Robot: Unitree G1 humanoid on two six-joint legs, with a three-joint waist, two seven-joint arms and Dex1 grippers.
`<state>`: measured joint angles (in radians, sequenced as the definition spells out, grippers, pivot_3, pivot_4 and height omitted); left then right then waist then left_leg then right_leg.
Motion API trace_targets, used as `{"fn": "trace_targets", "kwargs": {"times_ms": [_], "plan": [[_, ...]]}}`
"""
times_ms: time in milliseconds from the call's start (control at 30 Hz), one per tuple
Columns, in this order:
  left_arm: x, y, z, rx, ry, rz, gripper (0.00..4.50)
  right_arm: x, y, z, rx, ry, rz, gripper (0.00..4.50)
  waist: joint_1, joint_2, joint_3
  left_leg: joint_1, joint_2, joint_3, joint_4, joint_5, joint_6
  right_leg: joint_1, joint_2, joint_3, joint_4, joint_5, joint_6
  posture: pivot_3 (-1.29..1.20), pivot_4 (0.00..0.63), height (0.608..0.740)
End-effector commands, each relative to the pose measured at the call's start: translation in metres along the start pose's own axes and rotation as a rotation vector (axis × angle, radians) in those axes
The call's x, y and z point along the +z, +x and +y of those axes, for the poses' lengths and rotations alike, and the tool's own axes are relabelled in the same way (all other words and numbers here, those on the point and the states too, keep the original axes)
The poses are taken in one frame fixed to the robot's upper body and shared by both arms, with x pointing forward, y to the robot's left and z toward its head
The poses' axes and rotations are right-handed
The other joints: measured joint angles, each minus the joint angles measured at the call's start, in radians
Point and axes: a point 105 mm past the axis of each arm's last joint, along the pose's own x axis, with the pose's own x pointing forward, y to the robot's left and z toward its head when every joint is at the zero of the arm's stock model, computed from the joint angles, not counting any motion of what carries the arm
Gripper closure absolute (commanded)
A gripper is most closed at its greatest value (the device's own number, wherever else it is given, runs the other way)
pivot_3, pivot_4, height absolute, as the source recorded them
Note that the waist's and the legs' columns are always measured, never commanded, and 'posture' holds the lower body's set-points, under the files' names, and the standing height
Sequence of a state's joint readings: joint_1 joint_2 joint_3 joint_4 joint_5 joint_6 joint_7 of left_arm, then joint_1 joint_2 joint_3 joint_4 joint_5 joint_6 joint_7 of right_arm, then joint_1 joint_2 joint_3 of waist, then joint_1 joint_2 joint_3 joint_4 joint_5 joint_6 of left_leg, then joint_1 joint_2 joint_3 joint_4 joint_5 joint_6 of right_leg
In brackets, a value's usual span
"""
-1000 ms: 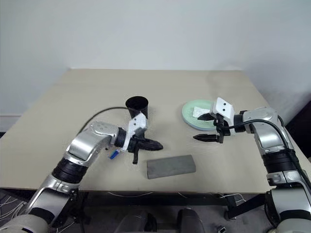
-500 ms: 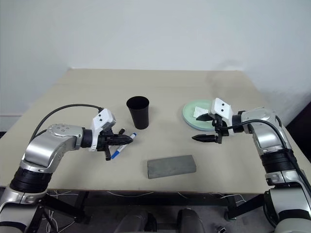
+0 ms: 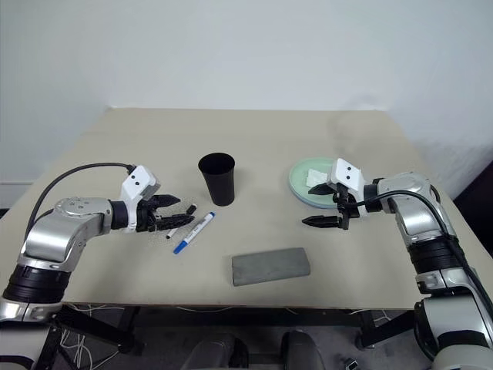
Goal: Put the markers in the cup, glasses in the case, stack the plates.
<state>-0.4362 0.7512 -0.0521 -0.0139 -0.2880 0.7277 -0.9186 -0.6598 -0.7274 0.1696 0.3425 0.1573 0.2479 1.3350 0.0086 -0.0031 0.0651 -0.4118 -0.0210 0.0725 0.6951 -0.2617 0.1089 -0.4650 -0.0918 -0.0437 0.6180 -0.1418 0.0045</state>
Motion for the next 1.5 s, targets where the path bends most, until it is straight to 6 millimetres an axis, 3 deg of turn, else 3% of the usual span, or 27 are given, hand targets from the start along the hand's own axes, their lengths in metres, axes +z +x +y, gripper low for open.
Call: {"fn": "trace_targets", "kwargs": {"times_ms": [33,533,1267,1500], "plan": [[0.007,-0.005,0.008,0.045,0.035,-0.014,0.75,0.016,-0.005,-0.007,-0.019,-0.055,-0.028,0.0,0.0,0.0,0.0,0.0,0.0,0.0,0.0,0.0,0.0,0.0,0.0,0.0,0.0,0.0,0.0,0.0,0.0,0.738],[0.005,0.046,-0.024,-0.025,0.022,0.051,0.75,0.02,-0.002,-0.005,-0.013,-0.059,-0.036,0.0,0.0,0.0,0.0,0.0,0.0,0.0,0.0,0.0,0.0,0.001,0.002,0.0,-0.001,0.0,0.001,0.0,0.0,0.738],[-0.008,0.062,-0.026,-0.045,-0.009,0.158,0.75,0.019,-0.004,-0.007,-0.03,-0.054,-0.031,0.0,0.0,0.0,0.0,0.0,0.0,-0.001,0.001,0.0,0.0,0.002,0.003,0.001,-0.003,0.0,0.001,0.0,0.0,0.738],[-0.01,0.061,-0.026,-0.046,-0.021,0.166,3.02,0.019,-0.004,-0.007,-0.033,-0.054,-0.031,0.0,0.0,0.0,0.0,0.0,0.0,-0.001,0.001,0.0,0.001,0.002,0.002,0.0,-0.003,0.0,0.0,0.0,0.0,0.738]]}}
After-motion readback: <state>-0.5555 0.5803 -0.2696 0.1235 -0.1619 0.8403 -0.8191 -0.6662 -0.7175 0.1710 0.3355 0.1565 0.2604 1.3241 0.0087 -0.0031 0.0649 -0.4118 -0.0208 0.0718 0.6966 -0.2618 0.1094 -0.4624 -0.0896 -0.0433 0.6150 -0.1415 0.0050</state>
